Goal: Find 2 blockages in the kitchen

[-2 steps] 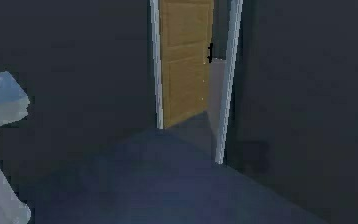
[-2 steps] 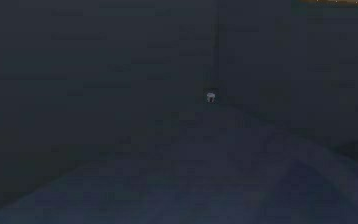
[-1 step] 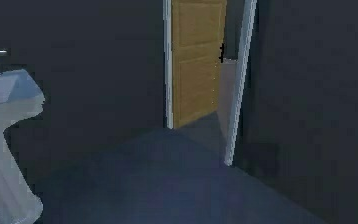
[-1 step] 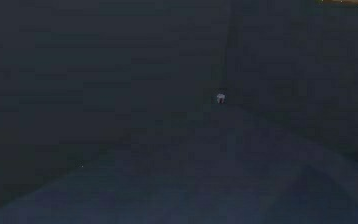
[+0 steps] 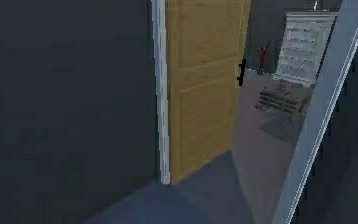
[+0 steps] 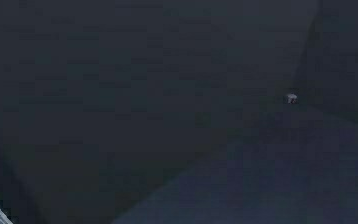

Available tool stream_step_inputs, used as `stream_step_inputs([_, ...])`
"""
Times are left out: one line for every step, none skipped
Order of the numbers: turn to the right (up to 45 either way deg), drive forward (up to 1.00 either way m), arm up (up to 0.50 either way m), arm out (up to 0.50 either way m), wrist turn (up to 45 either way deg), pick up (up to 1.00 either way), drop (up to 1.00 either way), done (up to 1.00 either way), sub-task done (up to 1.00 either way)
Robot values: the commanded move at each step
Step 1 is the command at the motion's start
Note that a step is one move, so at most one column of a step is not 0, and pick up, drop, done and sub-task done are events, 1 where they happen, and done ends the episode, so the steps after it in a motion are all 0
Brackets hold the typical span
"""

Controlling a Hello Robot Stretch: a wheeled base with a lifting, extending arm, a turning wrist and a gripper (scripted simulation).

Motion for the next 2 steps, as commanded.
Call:
stream_step_inputs([0.0,1.00,0.00,0.00,0.0,0.00,0.00,0.00,0.00])
stream_step_inputs([-21.0,0.00,0.00,0.00,0.0,0.00,0.00,0.00,0.00])
